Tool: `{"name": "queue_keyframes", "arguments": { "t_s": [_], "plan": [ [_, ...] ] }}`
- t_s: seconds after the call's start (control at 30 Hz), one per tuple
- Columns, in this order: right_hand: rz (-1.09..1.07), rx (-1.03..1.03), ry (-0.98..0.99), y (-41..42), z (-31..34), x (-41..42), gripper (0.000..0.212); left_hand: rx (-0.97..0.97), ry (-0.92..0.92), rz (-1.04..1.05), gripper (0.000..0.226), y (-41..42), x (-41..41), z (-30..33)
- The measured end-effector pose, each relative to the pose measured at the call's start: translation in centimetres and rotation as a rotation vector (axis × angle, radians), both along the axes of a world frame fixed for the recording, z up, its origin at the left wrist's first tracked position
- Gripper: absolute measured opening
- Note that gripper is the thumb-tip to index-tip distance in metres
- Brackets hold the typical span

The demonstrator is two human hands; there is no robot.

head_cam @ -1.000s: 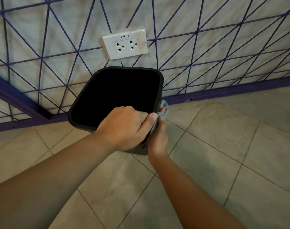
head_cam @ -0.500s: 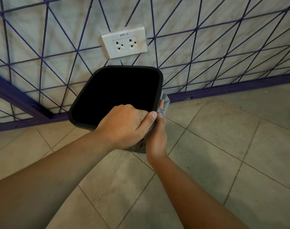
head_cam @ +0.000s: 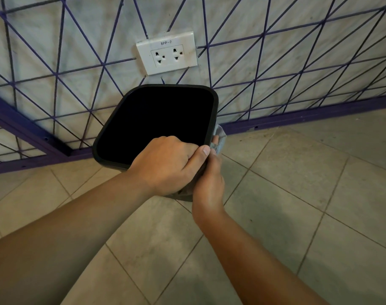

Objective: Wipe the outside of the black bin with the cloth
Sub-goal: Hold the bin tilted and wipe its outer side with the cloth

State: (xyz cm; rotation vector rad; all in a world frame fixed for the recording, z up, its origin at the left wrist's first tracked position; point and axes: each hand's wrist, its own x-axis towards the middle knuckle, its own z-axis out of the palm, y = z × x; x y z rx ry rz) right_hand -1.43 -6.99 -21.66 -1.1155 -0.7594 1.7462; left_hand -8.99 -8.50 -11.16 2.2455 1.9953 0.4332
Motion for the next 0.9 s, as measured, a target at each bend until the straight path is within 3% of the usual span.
{"name": "queue_keyframes", "arguments": {
  "t_s": [0.13, 0.33, 0.5, 0.7, 0.77, 0.9],
  "plan": [
    [-0.033, -0.069, -0.018, 0.7, -1.2, -0.1, 0.095, 0.029, 0.035, -0.008, 0.052, 0.0, 0.2, 0.0],
    [-0.022, 0.033, -0.056, -0.7, -0.1, -0.3, 0.076, 0.012, 0.009, -0.012, 0.049, 0.1, 0.0, -0.1],
    [-0.049, -0.1, -0.006, 1.3, -1.0, -0.1, 0.091, 0.017, 0.026, -0.001, 0.052, -0.1, 0.1, -0.1],
    [-0.061, 0.035, -0.089, -0.6, -1.5, -0.7, 0.068, 0.007, 0.02, -0.002, 0.052, 0.0, 0.0, -0.1],
    [-0.001, -0.062, -0.087, 0.4, -3.4, -0.2, 0.077, 0.017, 0.041, -0.001, 0.053, -0.1, 0.0, -0.1],
    [0.05, -0.221, -0.052, 1.0, -2.4, 0.7, 0.056, 0.032, 0.063, 0.0, 0.052, -0.1, 0.0, -0.2]
  ]
}}
